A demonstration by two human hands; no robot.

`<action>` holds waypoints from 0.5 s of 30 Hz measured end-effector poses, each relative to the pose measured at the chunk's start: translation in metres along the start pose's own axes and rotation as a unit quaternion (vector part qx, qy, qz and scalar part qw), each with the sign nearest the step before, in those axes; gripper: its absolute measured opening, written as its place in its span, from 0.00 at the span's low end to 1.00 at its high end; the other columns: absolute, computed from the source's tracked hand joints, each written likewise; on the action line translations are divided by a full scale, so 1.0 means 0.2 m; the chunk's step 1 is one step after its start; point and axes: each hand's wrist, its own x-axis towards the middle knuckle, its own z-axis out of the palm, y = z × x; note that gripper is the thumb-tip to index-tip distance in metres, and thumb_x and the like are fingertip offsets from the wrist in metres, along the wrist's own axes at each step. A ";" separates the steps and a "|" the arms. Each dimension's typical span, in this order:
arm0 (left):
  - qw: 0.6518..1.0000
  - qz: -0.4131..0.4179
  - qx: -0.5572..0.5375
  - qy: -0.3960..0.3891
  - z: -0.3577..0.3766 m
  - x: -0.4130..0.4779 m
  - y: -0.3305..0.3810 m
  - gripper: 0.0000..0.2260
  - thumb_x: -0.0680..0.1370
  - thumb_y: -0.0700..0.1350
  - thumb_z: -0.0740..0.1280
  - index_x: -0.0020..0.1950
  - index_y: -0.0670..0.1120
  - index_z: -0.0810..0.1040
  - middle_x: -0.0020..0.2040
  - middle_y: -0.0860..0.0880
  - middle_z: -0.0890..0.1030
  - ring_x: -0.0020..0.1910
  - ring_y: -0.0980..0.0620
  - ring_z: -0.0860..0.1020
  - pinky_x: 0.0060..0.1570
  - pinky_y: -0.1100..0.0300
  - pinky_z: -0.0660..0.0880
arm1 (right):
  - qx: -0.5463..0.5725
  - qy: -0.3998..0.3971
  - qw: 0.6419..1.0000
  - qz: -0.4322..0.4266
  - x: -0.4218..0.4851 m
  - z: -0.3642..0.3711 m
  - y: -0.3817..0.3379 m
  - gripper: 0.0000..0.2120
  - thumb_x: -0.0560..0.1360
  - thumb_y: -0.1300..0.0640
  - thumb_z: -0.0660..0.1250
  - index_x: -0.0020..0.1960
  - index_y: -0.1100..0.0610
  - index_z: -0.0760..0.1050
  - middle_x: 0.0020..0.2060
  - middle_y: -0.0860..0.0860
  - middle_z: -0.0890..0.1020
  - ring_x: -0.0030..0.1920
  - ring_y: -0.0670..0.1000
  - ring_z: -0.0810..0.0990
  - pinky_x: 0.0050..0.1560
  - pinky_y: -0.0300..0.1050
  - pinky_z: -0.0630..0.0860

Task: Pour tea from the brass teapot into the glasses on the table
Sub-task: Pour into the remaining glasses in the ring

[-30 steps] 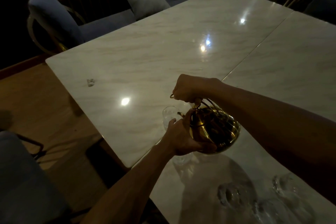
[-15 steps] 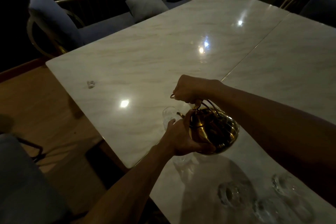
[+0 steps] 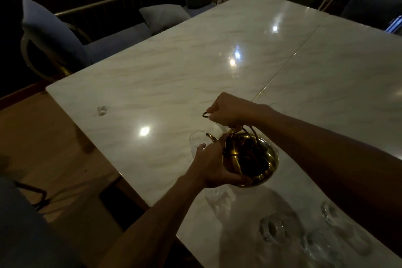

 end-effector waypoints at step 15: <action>0.994 0.070 0.083 0.031 0.12 -0.30 0.15 0.57 0.58 0.78 0.72 0.80 0.52 0.61 0.73 0.52 0.76 0.71 0.49 0.75 0.72 0.41 0.71 | 0.146 0.144 0.975 -0.080 -0.57 0.11 0.17 0.20 0.78 0.57 0.64 0.70 0.55 0.74 0.70 0.54 0.74 0.60 0.51 0.78 0.41 0.31 0.68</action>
